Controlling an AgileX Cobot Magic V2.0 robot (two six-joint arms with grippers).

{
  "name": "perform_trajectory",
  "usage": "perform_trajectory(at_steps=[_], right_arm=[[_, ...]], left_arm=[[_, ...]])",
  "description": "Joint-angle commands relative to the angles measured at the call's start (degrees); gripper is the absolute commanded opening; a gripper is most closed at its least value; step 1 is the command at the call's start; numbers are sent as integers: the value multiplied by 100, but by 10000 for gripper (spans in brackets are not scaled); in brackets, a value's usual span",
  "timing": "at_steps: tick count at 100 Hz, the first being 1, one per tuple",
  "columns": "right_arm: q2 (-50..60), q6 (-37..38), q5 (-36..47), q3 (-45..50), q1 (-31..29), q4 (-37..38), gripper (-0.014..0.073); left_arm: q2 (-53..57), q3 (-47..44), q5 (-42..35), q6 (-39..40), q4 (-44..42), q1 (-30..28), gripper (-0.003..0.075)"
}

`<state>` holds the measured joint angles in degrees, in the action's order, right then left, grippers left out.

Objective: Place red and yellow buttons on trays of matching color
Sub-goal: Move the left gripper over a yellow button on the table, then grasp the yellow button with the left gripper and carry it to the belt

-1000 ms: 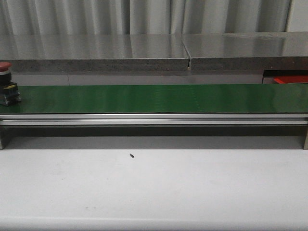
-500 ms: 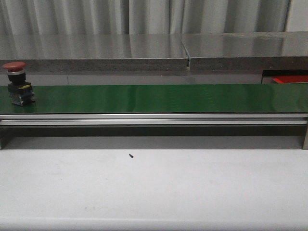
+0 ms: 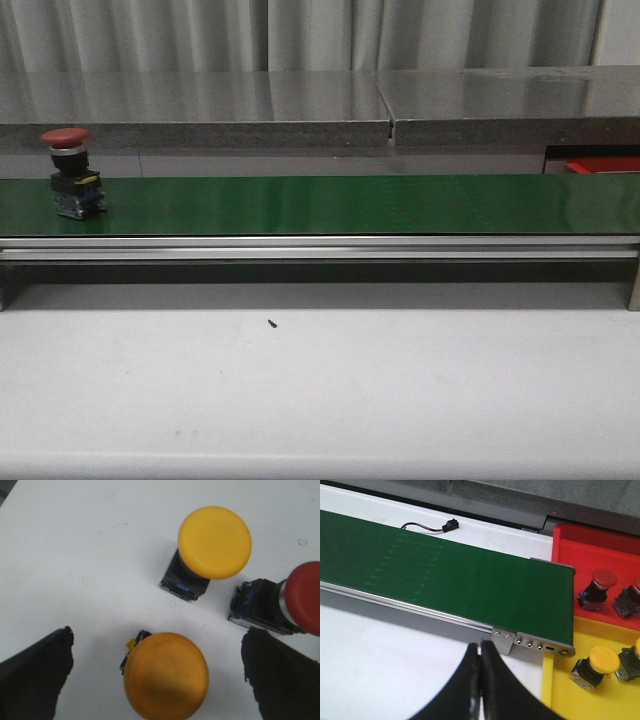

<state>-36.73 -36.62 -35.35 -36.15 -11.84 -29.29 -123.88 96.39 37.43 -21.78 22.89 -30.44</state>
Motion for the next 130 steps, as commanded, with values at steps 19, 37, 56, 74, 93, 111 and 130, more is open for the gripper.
perform_trajectory(at_steps=[19, 37, 56, 74, 93, 111, 130], right_arm=[[15, -35, 304, -136, 13, -116, -66], [15, -35, 304, -136, 13, -116, -66], [15, -35, 304, -136, 13, -116, -66], [15, -35, 304, -136, 13, -116, -66], [15, -35, 304, -136, 13, -116, -66], [15, -35, 304, -136, 13, -116, -66], [15, -35, 304, -136, 13, -116, -66]], left_arm=[[81, 322, -74, 82, 105, -10, 604], [81, 360, -85, 82, 105, -10, 420], [81, 383, 35, 82, 105, -10, 141], [301, 383, 145, 82, 144, -10, -15], [897, 383, 273, 82, 665, 2, -19], [1429, 383, 817, 82, 1038, 145, -19], [1735, 371, 1461, 82, 1017, 601, -19]])
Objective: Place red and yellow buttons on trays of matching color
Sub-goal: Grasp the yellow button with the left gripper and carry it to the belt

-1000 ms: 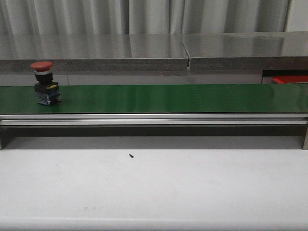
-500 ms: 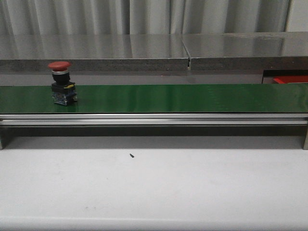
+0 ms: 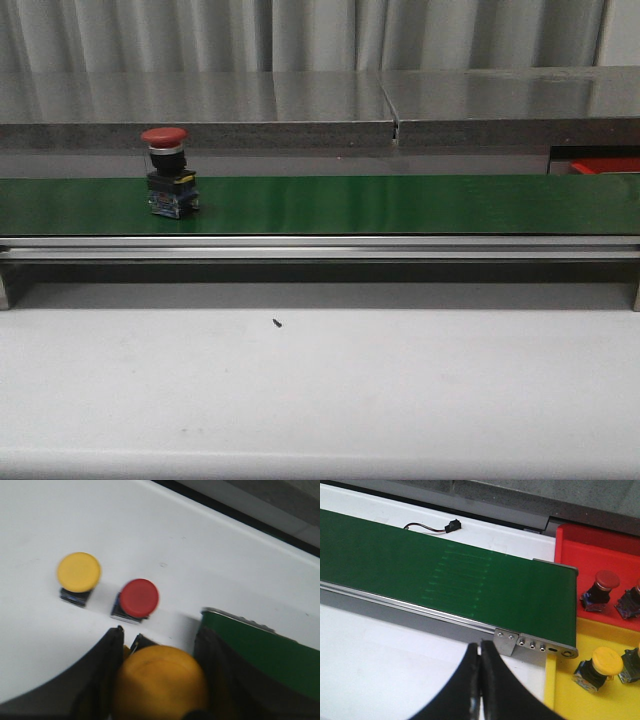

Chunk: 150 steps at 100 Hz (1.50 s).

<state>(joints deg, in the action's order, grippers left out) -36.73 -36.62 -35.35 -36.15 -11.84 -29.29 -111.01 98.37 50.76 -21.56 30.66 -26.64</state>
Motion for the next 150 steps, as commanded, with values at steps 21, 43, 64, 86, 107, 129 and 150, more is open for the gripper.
perform_trajectory(at_steps=[21, 43, 64, 86, 107, 129, 150], right_arm=[[15, -35, 304, -136, 13, -116, -66], [15, -35, 299, -136, 13, -116, -66], [15, -35, 299, -136, 13, -116, -66], [15, -35, 299, -136, 13, -116, -66], [15, -35, 299, -136, 13, -116, -66], [15, -35, 299, -136, 13, -116, -66], [15, -35, 299, -136, 13, -116, -66]], left_arm=[[628, -105, 137, 60, 69, 903, -19], [628, -490, -127, 60, -353, 1461, -19], [606, -749, -616, 60, -435, 1625, -19], [572, -876, -712, 60, -685, 1652, -18], [535, -1043, -811, 60, -685, 1652, -16], [486, -1069, -788, 60, -663, 1682, 199], [616, -1028, -778, 60, -505, 1682, 592]])
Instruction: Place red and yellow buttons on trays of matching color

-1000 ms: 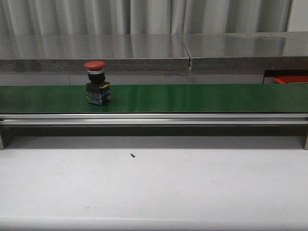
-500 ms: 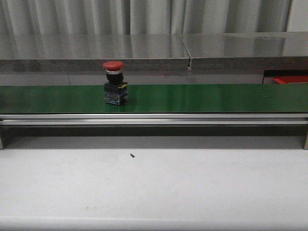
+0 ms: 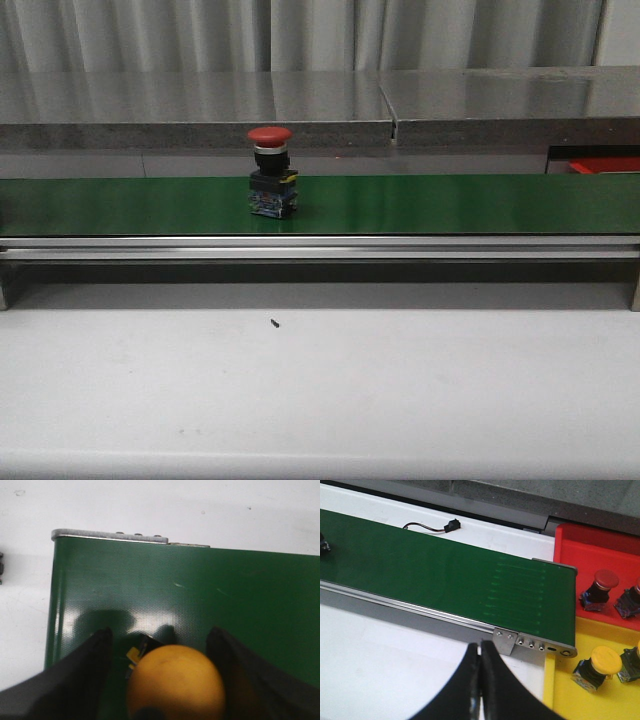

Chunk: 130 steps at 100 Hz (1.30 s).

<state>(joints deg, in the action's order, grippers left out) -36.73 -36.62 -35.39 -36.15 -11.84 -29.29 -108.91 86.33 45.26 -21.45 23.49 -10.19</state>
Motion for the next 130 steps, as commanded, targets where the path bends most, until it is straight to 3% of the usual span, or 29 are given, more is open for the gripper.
perform_trajectory(at_steps=[1, 8, 47, 77, 116, 130], right_arm=[[15, -35, 303, -136, 13, -116, -66], [15, -35, 303, -136, 13, -116, -66], [15, -35, 303, -136, 13, -116, -66], [15, -35, 303, -136, 13, -116, -66], [15, -35, 303, -136, 13, -116, -66], [15, -35, 303, -136, 13, -116, -66]], left_arm=[[406, 175, -239, 49, 211, 38, 606], [542, 175, -312, 49, 211, 38, 642], [2123, -143, -746, -483, 644, 268, 639], [4170, -1994, -1543, -614, 660, 643, 639], [6724, -4415, -1618, -614, 959, 837, 636], [7455, -4905, -1631, -614, 981, 837, 543]])
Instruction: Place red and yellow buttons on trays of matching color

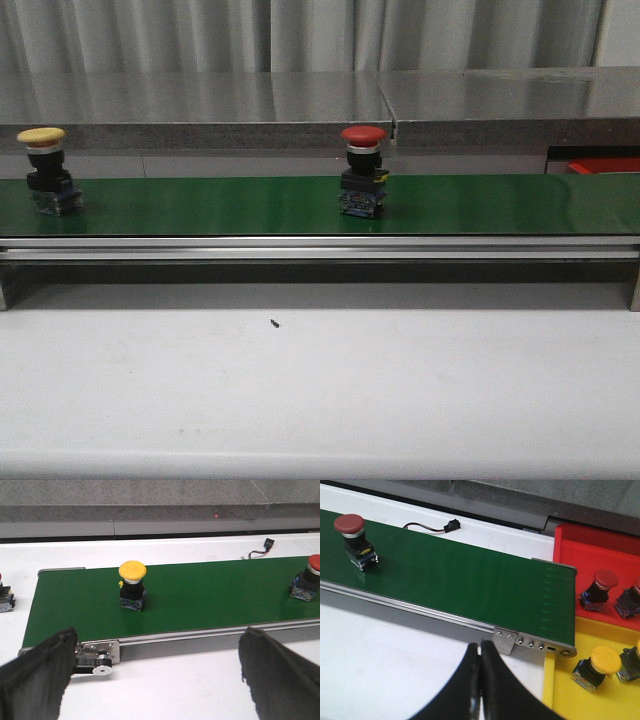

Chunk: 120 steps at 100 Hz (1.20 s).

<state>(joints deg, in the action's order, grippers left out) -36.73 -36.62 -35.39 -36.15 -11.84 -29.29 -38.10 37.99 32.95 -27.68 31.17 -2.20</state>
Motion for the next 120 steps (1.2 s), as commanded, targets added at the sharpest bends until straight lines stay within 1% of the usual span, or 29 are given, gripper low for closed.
perform_trajectory(at_steps=[1, 8, 13, 15, 20, 22, 27, 33, 56, 60, 64, 67, 69, 71, 72, 74, 76, 79, 80, 81, 84, 86, 87, 88, 91, 102, 120], right_arm=[[15, -35, 303, -136, 13, -116, -66], [15, -35, 303, -136, 13, -116, -66], [15, -35, 303, -136, 13, -116, -66], [15, -35, 303, -136, 13, -116, -66], [15, -35, 303, -136, 13, -116, -66], [15, -35, 303, -136, 13, -116, -66], [15, -35, 303, -136, 13, -122, -66], [15, -35, 315, -136, 13, -121, -66], [5, -35, 216, -136, 13, -216, -63], [5, -35, 158, -136, 13, -280, -46], [5, -35, 107, -136, 13, -342, -3], [5, -35, 64, -136, 13, -379, 41], [5, -35, 39, -136, 13, -409, 98], [5, -35, 26, -136, 13, -424, 130], [5, -35, 19, -136, 13, -443, 165], [5, -35, 12, -136, 13, -462, 202], [5, -35, 8, -136, 13, -494, 281], [5, -35, 8, -136, 13, -534, 343], [5, -35, 8, -136, 13, -564, 385], [5, -35, 5, -136, 13, -579, 406], [5, -35, 5, -136, 13, -651, 507], [5, -35, 5, -136, 13, -677, 545], [5, -35, 5, -136, 13, -695, 598], [5, -35, 5, -136, 13, -707, 598], [5, -35, 5, -136, 13, -749, 671], [-53, -35, 68, -136, 13, -887, 636], [-685, -40, 64, -443, 13, -890, 636]], left_arm=[[404, -87, -400, 9, 214, 38, 536], [666, -223, -412, 9, 214, 38, 435], [799, -292, -423, 9, 214, 38, 335], [841, -293, -423, 9, 214, 38, 309], [912, -319, -423, 9, 214, 38, 199], [923, -319, -423, 9, 214, 38, 172], [923, -319, -423, 9, 214, 38, 68], [923, -319, -423, 9, 214, 38, -22], [923, -319, -423, 9, 214, 38, -19], [923, -319, -423, 9, 214, 38, -19], [923, -319, -423, 9, 214, 38, -19], [923, -319, -423, 9, 214, 38, -19], [923, -319, -423, 9, 214, 38, -19], [923, -319, -423, 9, 214, 38, -19], [923, -319, -423, 9, 214, 38, -19], [923, -319, -423, 9, 214, 38, -19], [923, -319, -423, 9, 214, 38, -19], [923, -319, -423, 9, 214, 38, -19], [923, -319, -423, 9, 214, 38, -19], [923, -319, -423, 9, 214, 38, -19], [923, -319, -423, 9, 214, 38, -19], [923, -319, -423, 9, 214, 38, -19], [923, -319, -423, 9, 214, 38, -19], [923, -319, -423, 9, 214, 38, -19], [923, -319, -423, 9, 214, 38, -19], [923, -319, -423, 9, 214, 38, -19], [923, -319, -423, 9, 214, 38, -19]])
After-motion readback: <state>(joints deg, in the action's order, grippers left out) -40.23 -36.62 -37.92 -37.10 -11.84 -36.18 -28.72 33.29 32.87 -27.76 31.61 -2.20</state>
